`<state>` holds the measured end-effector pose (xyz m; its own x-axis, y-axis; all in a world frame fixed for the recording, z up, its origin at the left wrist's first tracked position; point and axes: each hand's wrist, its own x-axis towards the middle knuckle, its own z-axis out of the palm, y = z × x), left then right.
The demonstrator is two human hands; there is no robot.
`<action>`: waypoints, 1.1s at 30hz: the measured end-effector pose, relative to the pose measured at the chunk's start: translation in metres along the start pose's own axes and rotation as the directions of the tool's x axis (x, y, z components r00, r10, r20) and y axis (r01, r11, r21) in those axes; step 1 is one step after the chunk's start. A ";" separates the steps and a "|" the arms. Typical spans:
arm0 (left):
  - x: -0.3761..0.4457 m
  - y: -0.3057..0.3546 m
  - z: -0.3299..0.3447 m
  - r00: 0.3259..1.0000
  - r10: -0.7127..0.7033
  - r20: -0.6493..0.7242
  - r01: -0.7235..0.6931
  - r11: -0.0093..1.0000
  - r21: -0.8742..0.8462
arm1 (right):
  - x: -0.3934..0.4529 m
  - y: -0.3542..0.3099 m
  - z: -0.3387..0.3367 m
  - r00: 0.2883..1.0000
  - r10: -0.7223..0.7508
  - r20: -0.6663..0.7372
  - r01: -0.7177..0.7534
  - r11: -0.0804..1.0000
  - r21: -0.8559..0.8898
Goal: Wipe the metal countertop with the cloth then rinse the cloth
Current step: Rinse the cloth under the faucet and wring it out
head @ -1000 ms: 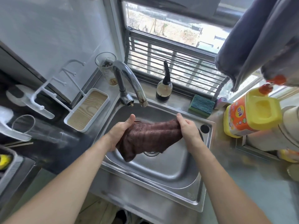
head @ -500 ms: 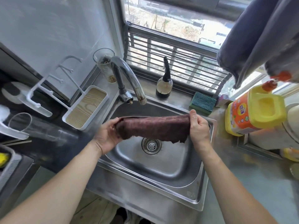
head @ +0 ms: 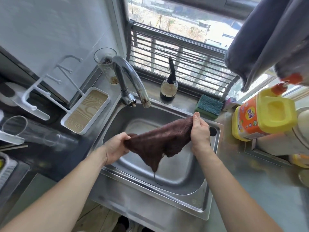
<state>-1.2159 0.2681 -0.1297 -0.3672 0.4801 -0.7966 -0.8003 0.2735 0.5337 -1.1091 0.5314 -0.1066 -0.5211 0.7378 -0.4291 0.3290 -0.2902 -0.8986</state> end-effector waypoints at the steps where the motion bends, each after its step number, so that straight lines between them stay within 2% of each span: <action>1: 0.004 0.000 -0.001 0.996 0.033 -0.083 -0.040 0.996 -0.080 | 0.001 0.005 -0.002 0.999 -0.046 -0.015 0.044 0.991 -0.126; 2: 0.009 0.001 -0.002 0.981 0.054 -0.186 -0.072 0.993 -0.094 | 0.001 0.009 -0.003 0.995 -0.095 -0.004 0.091 0.968 -0.235; 4: 0.017 0.002 -0.007 0.913 0.107 -0.393 -0.086 0.994 0.071 | 0.001 0.018 -0.005 0.983 -0.175 0.051 0.181 0.911 -0.372; 6: 0.021 0.004 -0.014 0.875 0.147 -0.461 -0.052 0.976 0.213 | 0.001 0.023 -0.007 0.974 -0.205 0.095 0.225 0.846 -0.483; 8: 0.019 0.007 -0.023 0.870 0.153 -0.469 -0.028 0.965 0.261 | 0.003 0.027 -0.009 0.973 -0.205 0.107 0.230 0.807 -0.544; 11: 0.012 0.007 -0.028 0.903 0.260 -0.342 -0.091 0.894 0.439 | 0.006 0.031 -0.012 0.983 -0.168 0.068 0.176 0.800 -0.574; 13: 0.006 0.008 -0.024 0.896 0.393 -0.209 -0.211 0.790 0.576 | 0.005 0.031 -0.016 0.994 -0.098 0.056 0.113 0.832 -0.543; 15: 0.001 0.014 -0.020 0.833 0.545 -0.096 -0.313 0.606 0.732 | 0.008 0.030 -0.023 0.983 -0.104 0.148 0.170 0.811 -0.560; 17: -0.002 0.019 -0.016 0.782 0.623 -0.001 -0.350 0.440 0.827 | 0.009 0.029 -0.028 0.950 -0.099 0.296 0.250 0.811 -0.529; 19: -0.004 0.021 -0.014 0.768 0.640 0.018 -0.316 0.354 0.880 | 0.008 0.026 -0.035 0.913 -0.017 0.408 0.229 0.849 -0.477; 21: -0.004 0.022 -0.016 0.773 0.635 0.018 -0.273 0.307 0.912 | 0.009 0.024 -0.042 0.870 0.059 0.490 0.243 0.813 -0.529; 23: -0.004 0.025 -0.020 0.778 0.628 0.030 -0.273 0.294 0.916 | 0.010 0.022 -0.047 0.839 0.113 0.533 0.342 0.653 -0.676; 25: -0.003 0.026 -0.022 0.770 0.637 0.032 -0.271 0.282 0.920 | 0.011 0.020 -0.048 0.816 0.134 0.563 0.421 0.530 -0.736; 29: 0.001 0.024 -0.023 0.693 0.721 -0.019 -0.266 0.280 0.922 | 0.011 0.015 -0.046 0.807 0.092 0.583 0.488 0.450 -0.748; 30: 0.002 0.023 -0.025 0.683 0.729 -0.041 -0.289 0.322 0.902 | 0.012 0.014 -0.046 0.806 0.074 0.588 0.506 0.430 -0.748; 31: 0.003 0.023 -0.026 0.697 0.713 -0.076 -0.324 0.408 0.854 | 0.014 0.013 -0.046 0.804 0.052 0.593 0.521 0.419 -0.743; 32: 0.003 0.024 -0.027 0.721 0.684 -0.107 -0.369 0.510 0.777 | 0.015 0.012 -0.046 0.804 0.037 0.594 0.516 0.452 -0.727; 33: 0.003 0.025 -0.026 0.741 0.659 -0.131 -0.397 0.587 0.706 | 0.017 0.013 -0.047 0.809 0.025 0.587 0.476 0.556 -0.681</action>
<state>-1.2493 0.2541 -0.1261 -0.8612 0.4268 -0.2761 0.0107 0.5583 0.8296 -1.0766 0.5688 -0.1214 -0.8755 0.2324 -0.4237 0.4713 0.6048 -0.6420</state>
